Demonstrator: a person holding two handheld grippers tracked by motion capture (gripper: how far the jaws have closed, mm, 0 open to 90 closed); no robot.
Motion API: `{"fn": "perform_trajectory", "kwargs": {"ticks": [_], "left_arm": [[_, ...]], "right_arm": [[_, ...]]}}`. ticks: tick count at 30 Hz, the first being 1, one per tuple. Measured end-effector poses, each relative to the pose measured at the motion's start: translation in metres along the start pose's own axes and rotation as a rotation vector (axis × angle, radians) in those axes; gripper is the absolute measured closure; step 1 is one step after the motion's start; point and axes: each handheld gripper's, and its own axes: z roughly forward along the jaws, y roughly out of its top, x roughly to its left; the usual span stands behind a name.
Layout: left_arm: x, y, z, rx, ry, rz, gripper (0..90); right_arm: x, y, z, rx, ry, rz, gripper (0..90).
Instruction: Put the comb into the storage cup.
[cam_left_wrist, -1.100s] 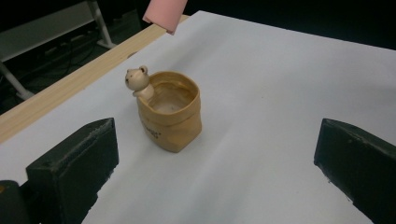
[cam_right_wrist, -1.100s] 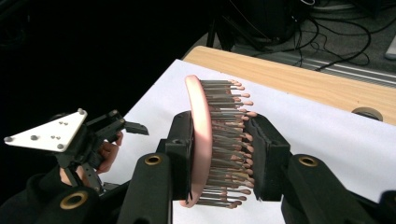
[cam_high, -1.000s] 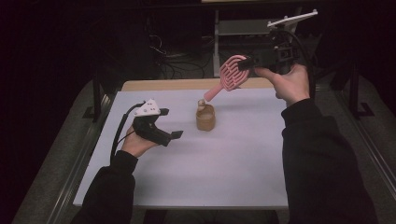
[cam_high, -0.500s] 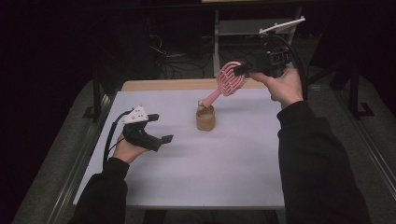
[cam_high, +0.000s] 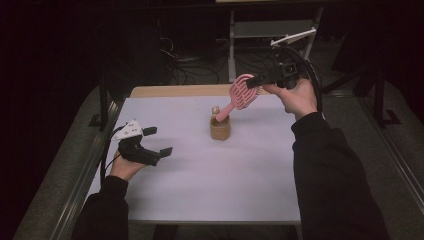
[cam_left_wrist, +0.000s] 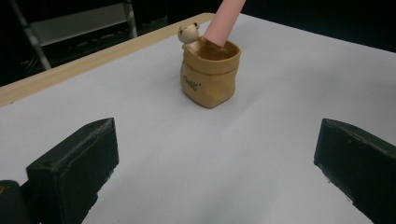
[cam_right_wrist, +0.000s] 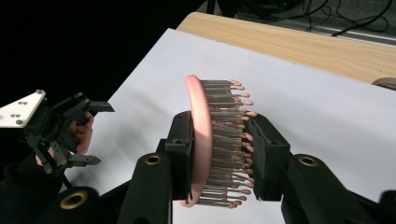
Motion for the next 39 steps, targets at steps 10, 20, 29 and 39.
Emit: {"fn": "perform_trajectory", "kwargs": {"ticks": [10, 20, 29, 39], "left_arm": [[0.003, -0.02, -0.01, -0.023, 0.013, -0.02, 0.0], [0.01, -0.039, -0.028, -0.093, 0.053, -0.074, 0.0], [0.012, -0.053, -0.035, -0.137, 0.085, -0.115, 0.0], [0.011, -0.059, -0.035, -0.129, 0.085, -0.121, 0.0]], "right_arm": [[-0.004, -0.004, 0.019, 0.041, 0.002, 0.011, 63.6], [-0.01, -0.01, 0.037, 0.059, -0.015, 0.036, 63.6], [-0.02, -0.016, 0.05, 0.063, -0.01, 0.057, 63.6], [-0.036, -0.025, 0.053, 0.024, 0.034, 0.123, 63.5]]}}
